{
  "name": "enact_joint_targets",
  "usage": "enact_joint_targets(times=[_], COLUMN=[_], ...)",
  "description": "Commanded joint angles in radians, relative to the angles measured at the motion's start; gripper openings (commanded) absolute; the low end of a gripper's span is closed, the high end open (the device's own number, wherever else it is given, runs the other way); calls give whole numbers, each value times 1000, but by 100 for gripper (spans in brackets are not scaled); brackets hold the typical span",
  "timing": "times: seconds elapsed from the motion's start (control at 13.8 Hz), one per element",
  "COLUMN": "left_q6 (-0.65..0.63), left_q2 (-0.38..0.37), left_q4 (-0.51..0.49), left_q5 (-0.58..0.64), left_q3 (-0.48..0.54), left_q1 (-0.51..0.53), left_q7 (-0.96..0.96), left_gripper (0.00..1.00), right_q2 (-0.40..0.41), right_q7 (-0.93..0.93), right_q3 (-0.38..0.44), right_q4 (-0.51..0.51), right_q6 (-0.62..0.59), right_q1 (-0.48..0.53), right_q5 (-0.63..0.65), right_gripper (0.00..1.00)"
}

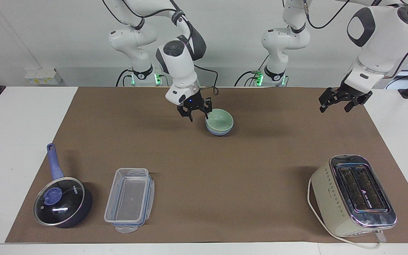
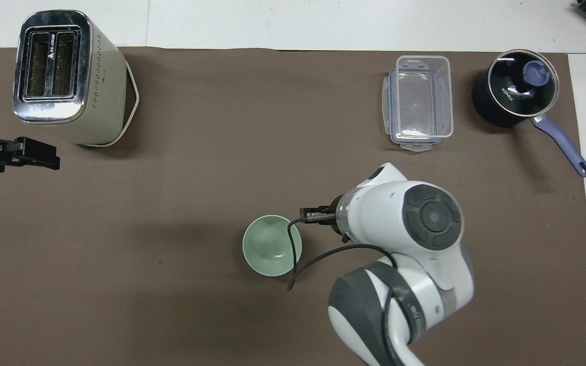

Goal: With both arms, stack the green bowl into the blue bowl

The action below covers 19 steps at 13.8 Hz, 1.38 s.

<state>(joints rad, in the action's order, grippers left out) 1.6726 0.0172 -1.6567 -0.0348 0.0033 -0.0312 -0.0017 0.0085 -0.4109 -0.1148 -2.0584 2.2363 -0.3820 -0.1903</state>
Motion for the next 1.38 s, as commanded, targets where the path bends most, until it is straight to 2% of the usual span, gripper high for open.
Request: enact_joint_targets(times=[0.0, 0.44, 0.65, 0.87, 0.94, 1.09, 1.16, 1.31], left_q6=[-24, -24, -24, -24, -24, -24, -24, -24], left_q2=[12, 12, 12, 12, 12, 12, 12, 12], left_q4=[25, 25, 25, 25, 25, 25, 25, 25], left_q5=[16, 16, 18, 16, 16, 18, 16, 16], left_q3=[-8, -8, -8, -8, -8, -8, -6, -8], left_q1=[11, 11, 11, 11, 11, 11, 11, 11], left_q7=[11, 9, 11, 9, 9, 9, 11, 9], left_gripper=[100, 100, 100, 100, 100, 100, 100, 100], right_q2=[-38, -38, -29, -22, 2, 7, -16, -115], right_q7=[-16, 90, 101, 103, 103, 112, 142, 217], right_q3=[-8, -8, -9, -8, -8, 1, 7, 7], right_q4=[62, 309, 463, 581, 637, 634, 573, 381], right_q6=[-104, -383, -567, -734, -785, -781, -765, -651], right_q1=[89, 304, 325, 330, 331, 348, 360, 373], right_q5=[64, 120, 219, 256, 270, 243, 218, 209], right_gripper=[100, 100, 100, 100, 100, 100, 100, 100])
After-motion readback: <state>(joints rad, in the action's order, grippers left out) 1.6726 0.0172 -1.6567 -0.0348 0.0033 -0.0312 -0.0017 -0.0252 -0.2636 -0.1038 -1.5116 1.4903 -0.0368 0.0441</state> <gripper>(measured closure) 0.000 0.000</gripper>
